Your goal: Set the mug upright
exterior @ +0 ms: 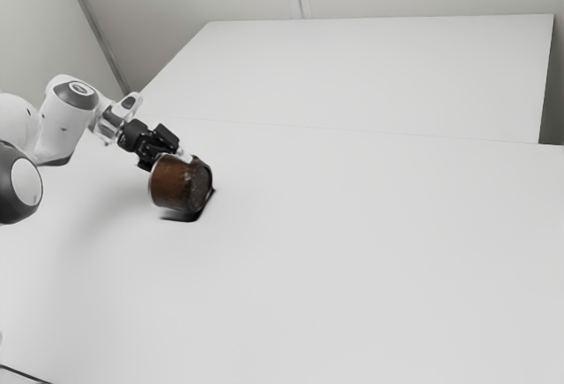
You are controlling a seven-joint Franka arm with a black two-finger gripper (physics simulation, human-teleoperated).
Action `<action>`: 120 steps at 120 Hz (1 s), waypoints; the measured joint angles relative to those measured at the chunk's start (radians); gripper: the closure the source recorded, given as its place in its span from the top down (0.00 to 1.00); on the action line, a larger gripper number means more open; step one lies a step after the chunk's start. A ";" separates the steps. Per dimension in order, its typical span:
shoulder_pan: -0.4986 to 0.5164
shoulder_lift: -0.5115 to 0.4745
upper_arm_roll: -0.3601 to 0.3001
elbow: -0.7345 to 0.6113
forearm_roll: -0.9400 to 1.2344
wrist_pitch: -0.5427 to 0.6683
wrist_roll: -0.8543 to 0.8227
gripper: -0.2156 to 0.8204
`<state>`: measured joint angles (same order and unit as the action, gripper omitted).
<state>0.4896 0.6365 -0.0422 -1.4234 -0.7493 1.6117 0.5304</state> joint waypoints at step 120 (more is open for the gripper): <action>-0.270 -0.453 -0.051 -0.182 0.438 -0.001 -0.073 0.05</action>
<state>0.2199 0.1835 -0.0929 -1.6058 -0.3111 1.6104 0.4575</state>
